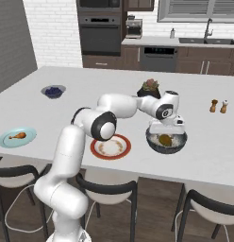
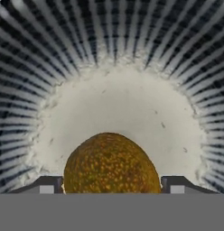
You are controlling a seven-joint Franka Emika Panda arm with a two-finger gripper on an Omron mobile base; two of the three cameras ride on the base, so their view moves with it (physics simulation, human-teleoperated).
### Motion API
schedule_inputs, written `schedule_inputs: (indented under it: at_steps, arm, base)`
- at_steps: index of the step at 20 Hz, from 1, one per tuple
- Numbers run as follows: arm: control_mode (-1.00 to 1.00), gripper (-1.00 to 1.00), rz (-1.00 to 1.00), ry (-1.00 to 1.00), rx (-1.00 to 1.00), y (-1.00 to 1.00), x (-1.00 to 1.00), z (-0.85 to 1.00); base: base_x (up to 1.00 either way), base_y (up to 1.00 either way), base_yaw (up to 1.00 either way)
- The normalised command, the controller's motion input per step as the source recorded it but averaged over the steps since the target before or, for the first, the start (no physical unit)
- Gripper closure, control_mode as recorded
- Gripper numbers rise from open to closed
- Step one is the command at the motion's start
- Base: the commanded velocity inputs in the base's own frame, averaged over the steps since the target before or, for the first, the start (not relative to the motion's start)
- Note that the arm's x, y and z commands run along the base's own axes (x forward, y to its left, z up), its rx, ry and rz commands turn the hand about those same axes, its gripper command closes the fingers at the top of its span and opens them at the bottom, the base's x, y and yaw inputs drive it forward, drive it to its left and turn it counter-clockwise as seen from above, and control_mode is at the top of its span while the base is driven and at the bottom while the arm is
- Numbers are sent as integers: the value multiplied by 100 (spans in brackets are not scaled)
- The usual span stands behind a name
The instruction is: Pick the chicken drumstick and avocado from their plates and place them in the bowl. Then put the bowl in the fridge.
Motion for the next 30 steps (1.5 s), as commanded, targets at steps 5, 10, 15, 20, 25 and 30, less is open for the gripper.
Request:
schedule_inputs:
  at_steps: [5, 10, 15, 20, 25, 30]
  arm:
    - [-100, -100, -7, -5, 0, 13, -28, 51]
    - [-100, -100, -9, -15, 0, 39, -77, 86]
    - [-100, -100, -7, -11, -2, 72, -99, 70]
    - [-100, -100, -4, 0, -1, 97, -97, 73]
    - [-100, -100, 0, 0, 0, 100, -91, 54]
    - [-100, -100, 0, 0, 0, 100, -59, 53]
  base:
    - [0, 0, 0]
    - [0, 0, 0]
    - [0, 0, 0]
    - [0, 0, 0]
    - [0, 0, 0]
    - [0, 0, 0]
